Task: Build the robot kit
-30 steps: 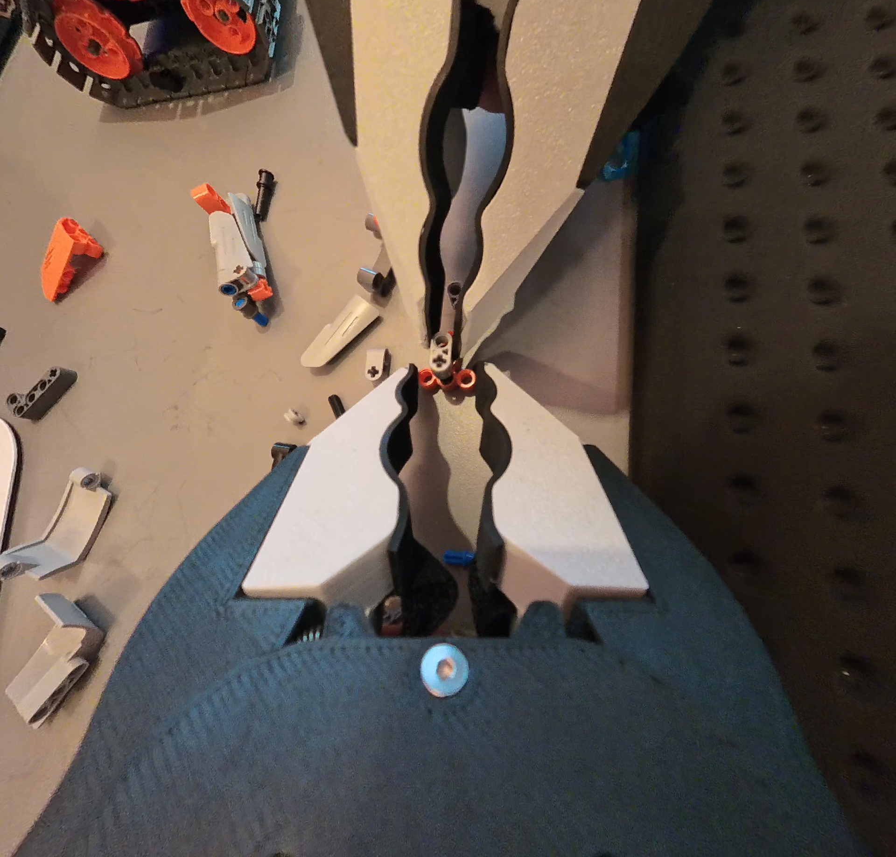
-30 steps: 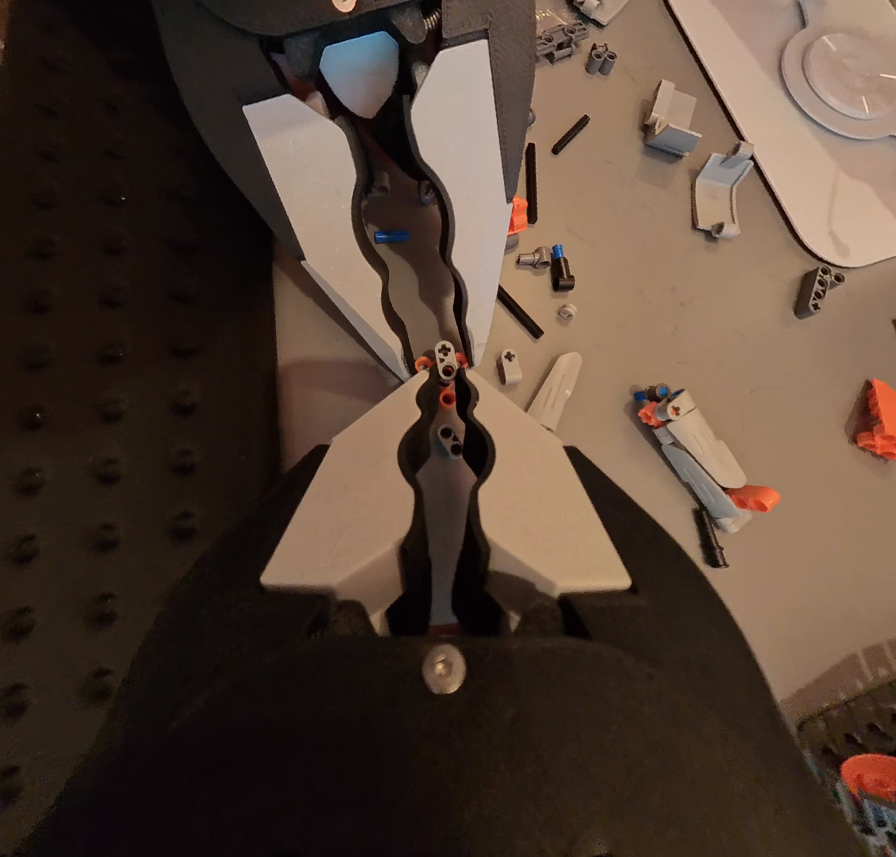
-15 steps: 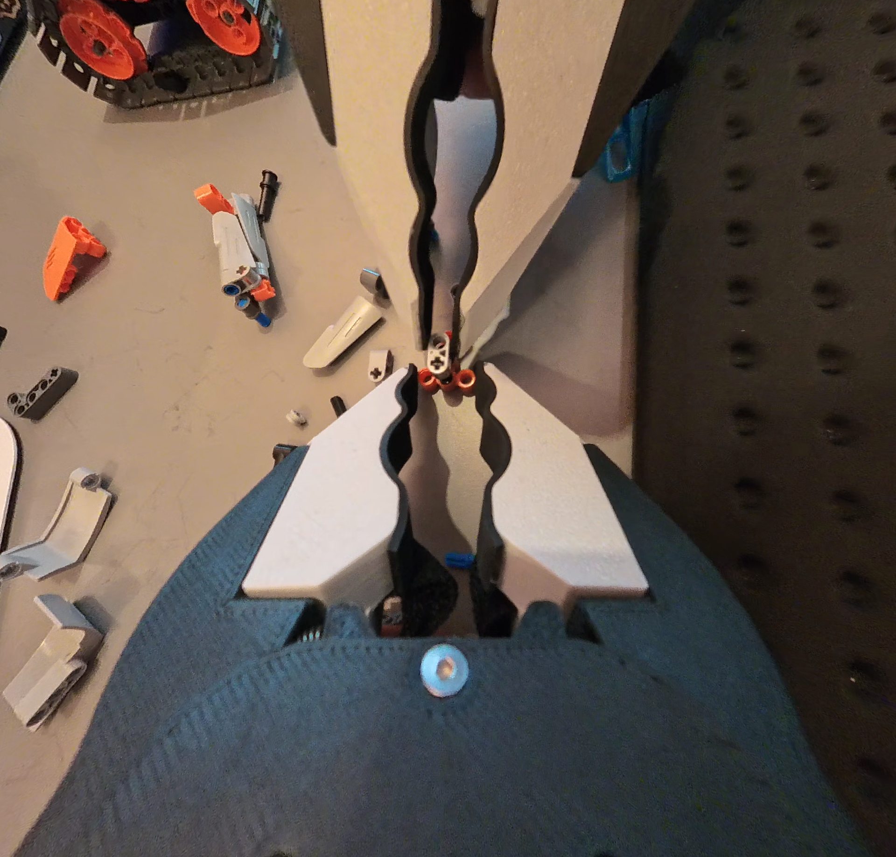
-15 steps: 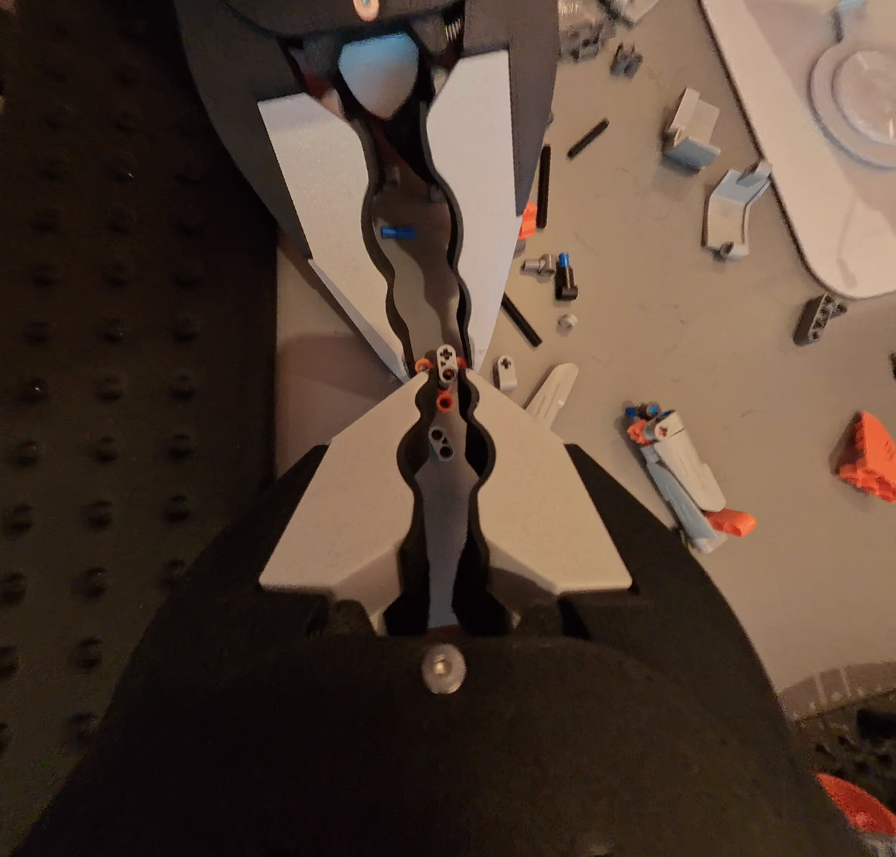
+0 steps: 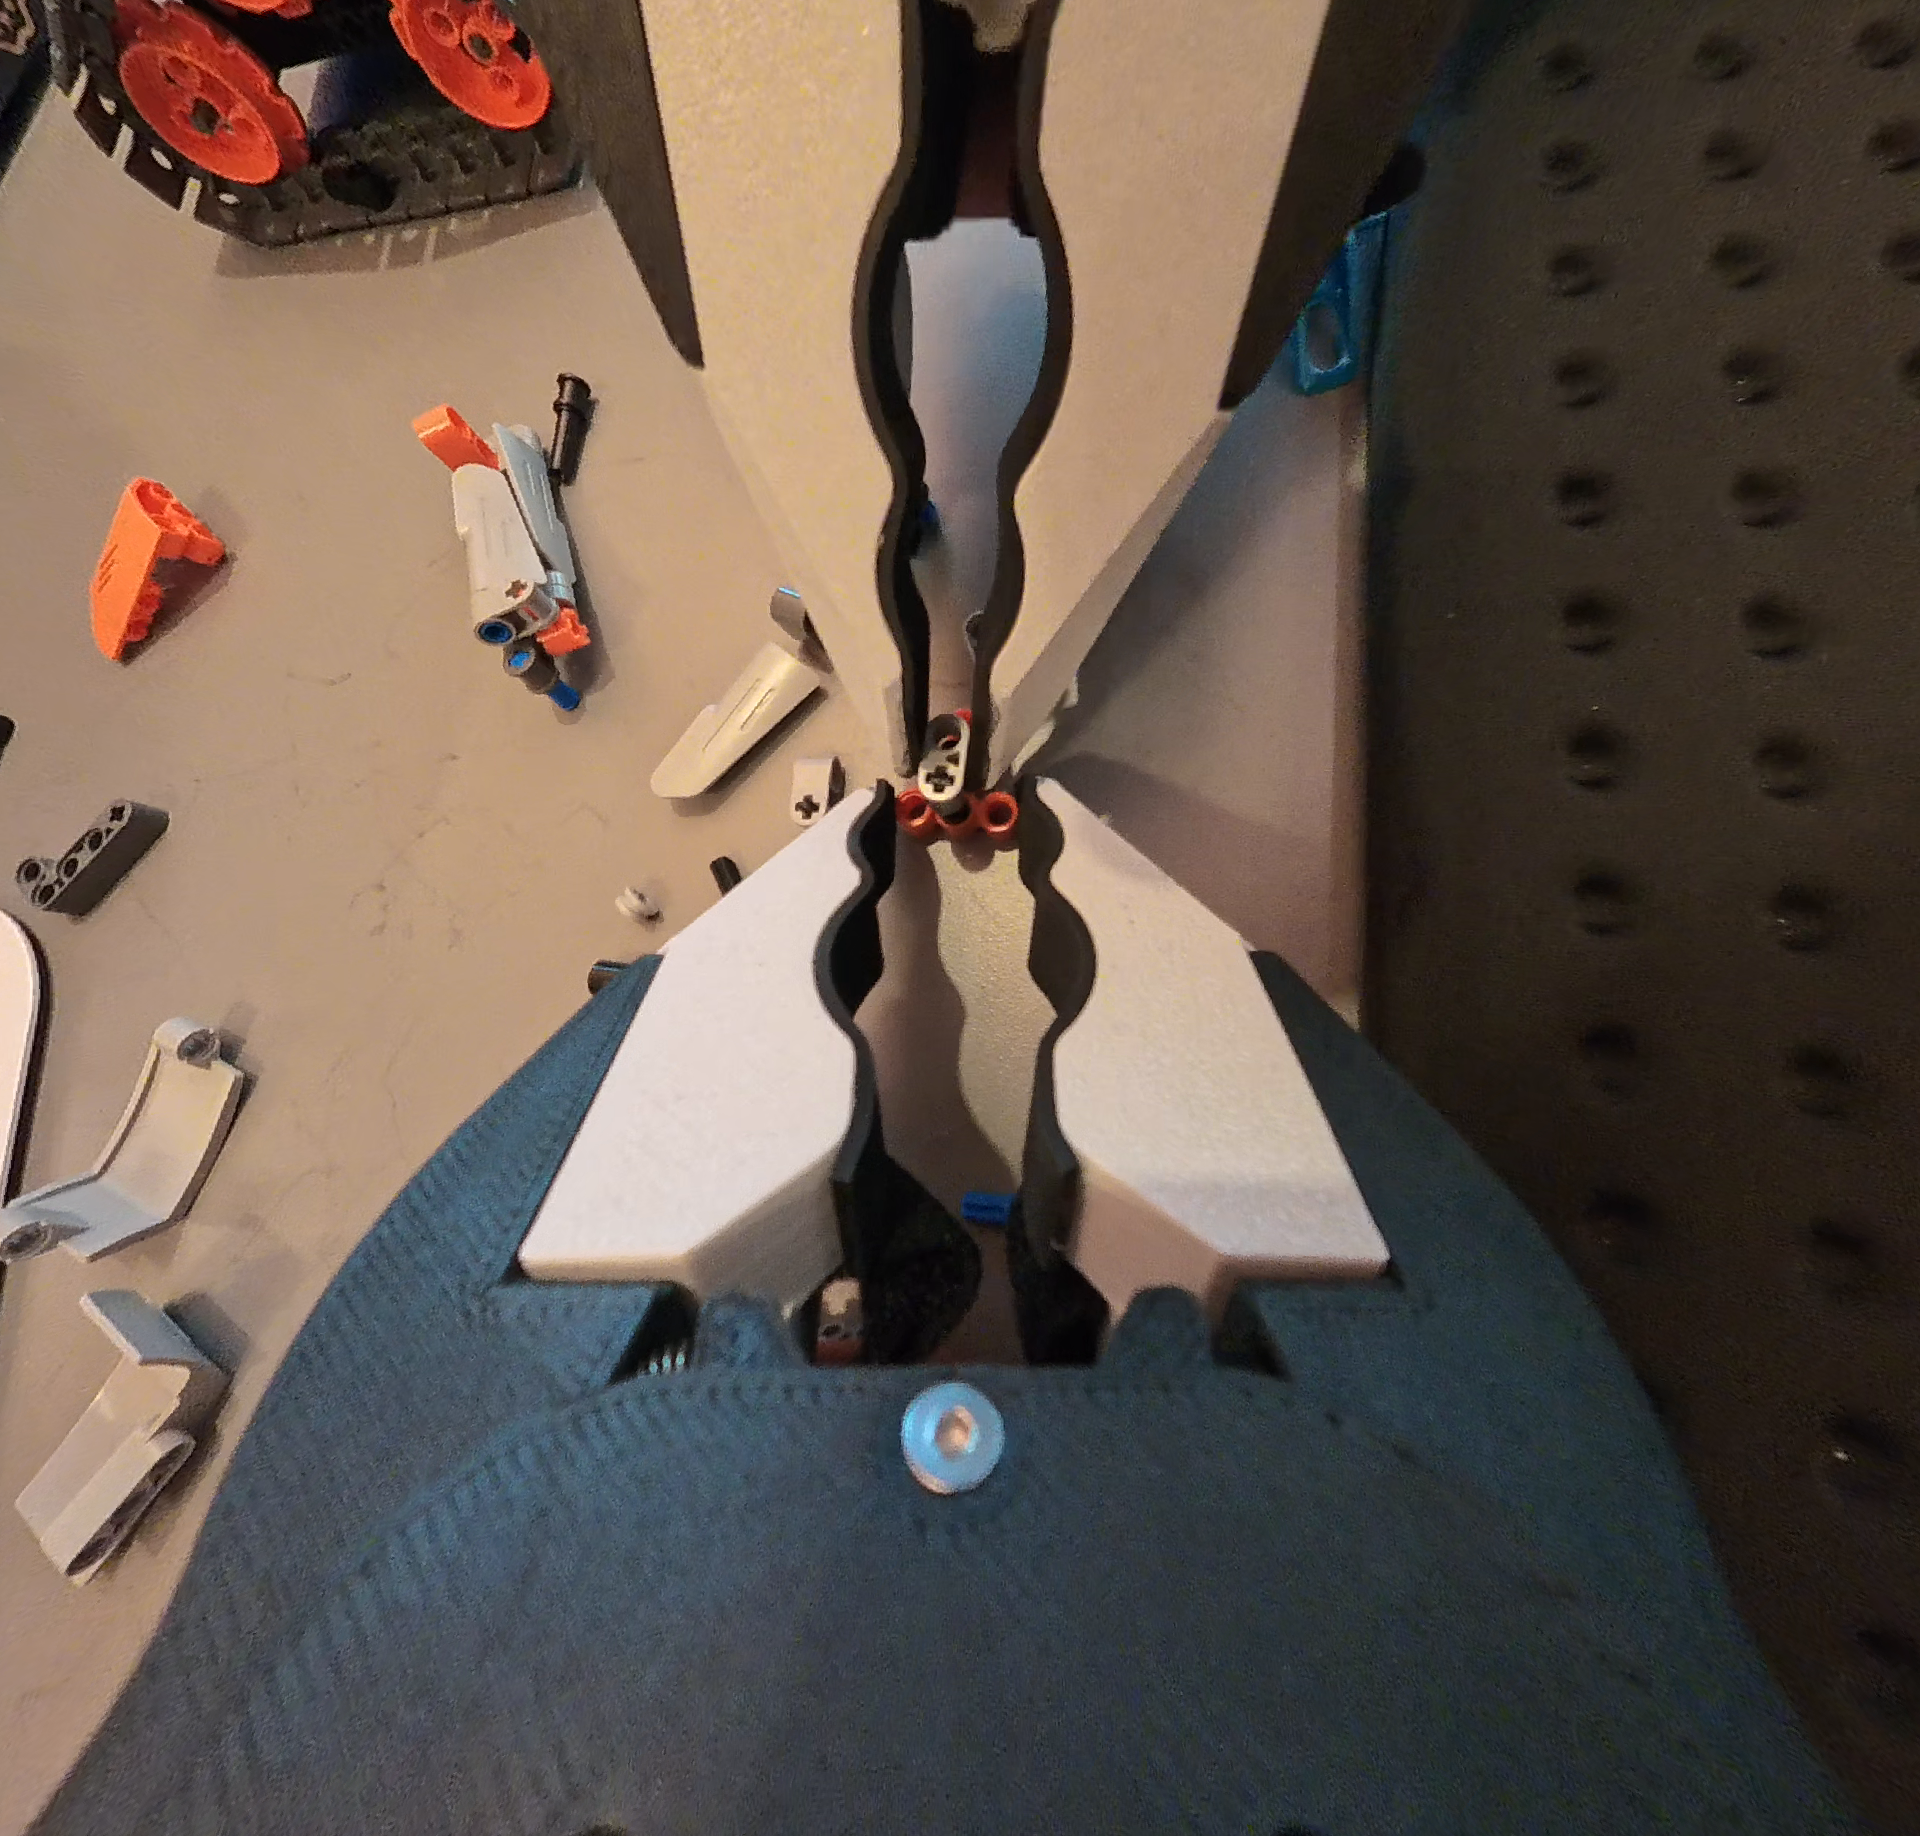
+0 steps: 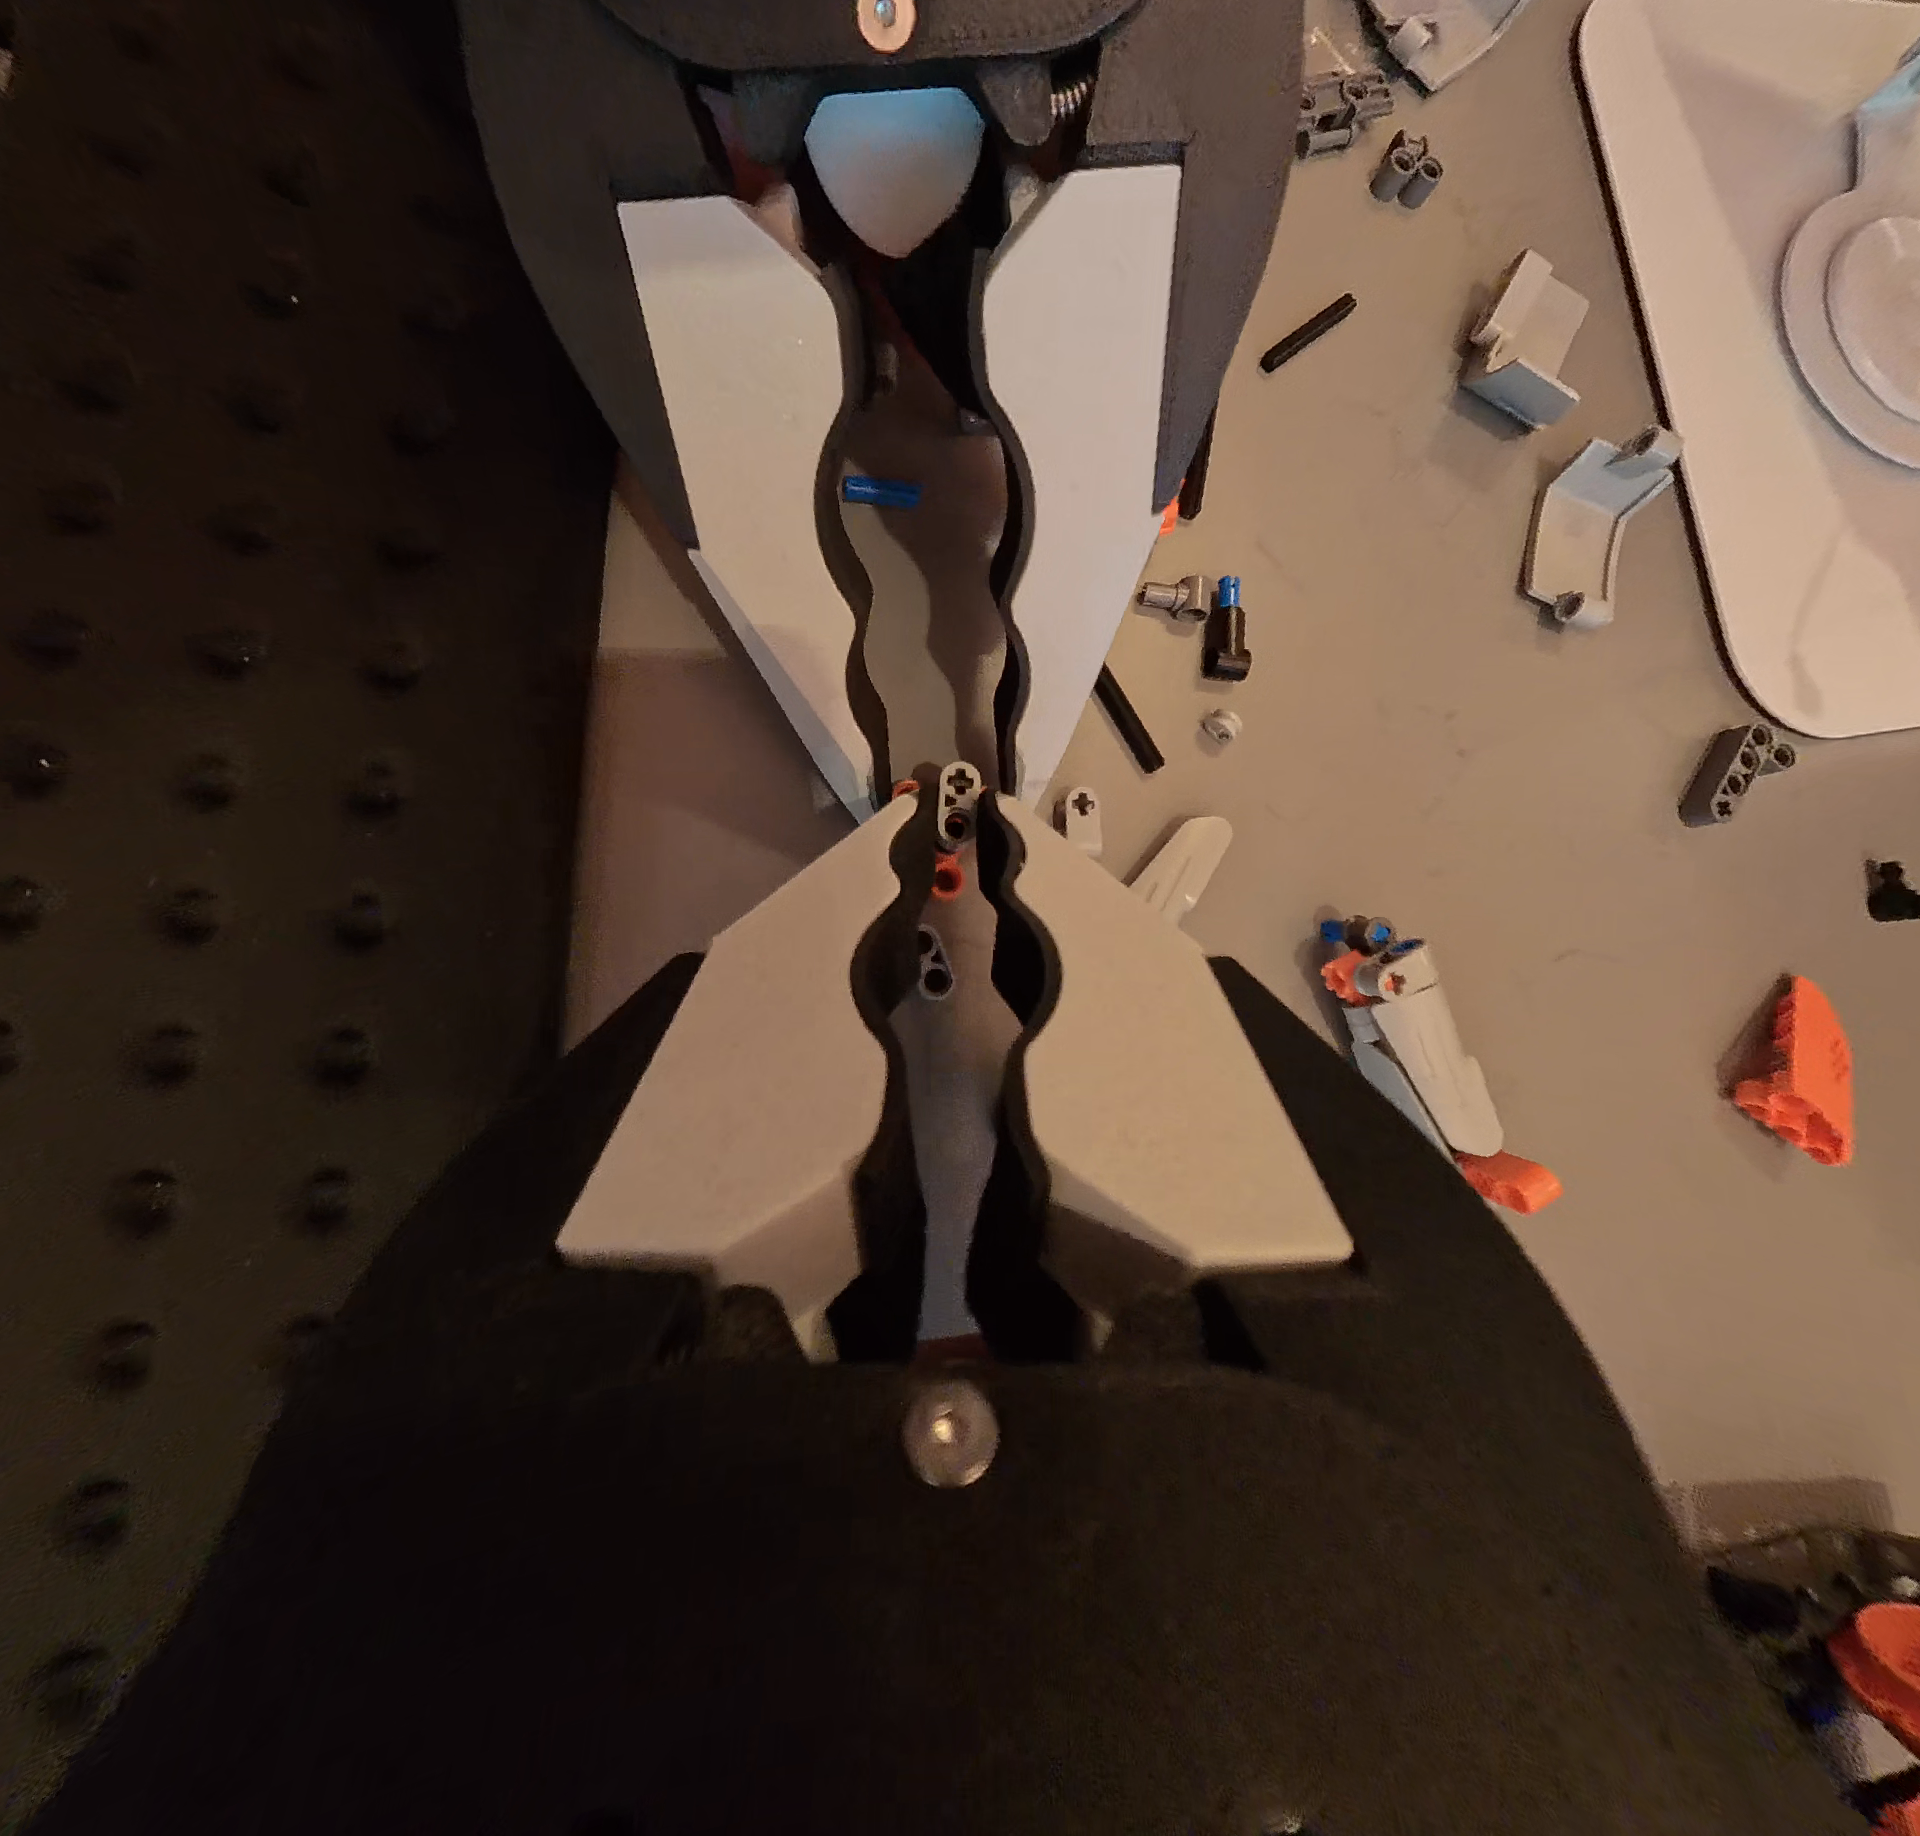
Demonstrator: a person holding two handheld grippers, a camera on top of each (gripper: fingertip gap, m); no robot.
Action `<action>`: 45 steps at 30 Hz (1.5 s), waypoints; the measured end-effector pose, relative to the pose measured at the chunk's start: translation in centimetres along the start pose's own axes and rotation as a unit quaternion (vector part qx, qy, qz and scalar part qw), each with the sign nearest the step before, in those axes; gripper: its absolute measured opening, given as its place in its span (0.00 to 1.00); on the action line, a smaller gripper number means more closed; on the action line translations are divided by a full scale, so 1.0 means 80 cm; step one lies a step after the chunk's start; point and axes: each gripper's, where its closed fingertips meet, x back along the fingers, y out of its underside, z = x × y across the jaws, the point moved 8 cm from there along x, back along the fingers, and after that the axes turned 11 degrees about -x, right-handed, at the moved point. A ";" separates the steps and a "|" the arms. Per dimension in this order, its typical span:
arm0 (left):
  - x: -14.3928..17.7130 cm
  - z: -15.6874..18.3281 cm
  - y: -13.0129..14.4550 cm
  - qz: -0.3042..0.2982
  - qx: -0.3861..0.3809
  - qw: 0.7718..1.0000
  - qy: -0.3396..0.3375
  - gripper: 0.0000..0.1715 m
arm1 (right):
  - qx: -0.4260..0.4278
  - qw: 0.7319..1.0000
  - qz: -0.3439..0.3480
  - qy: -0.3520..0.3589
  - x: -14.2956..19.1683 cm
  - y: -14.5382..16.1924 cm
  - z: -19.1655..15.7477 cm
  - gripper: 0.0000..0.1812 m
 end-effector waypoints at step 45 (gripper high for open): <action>-0.001 -0.005 0.002 0.008 -0.002 1.000 0.022 0.13 | 0.082 0.996 -0.032 -0.032 -0.005 -0.003 0.004 0.05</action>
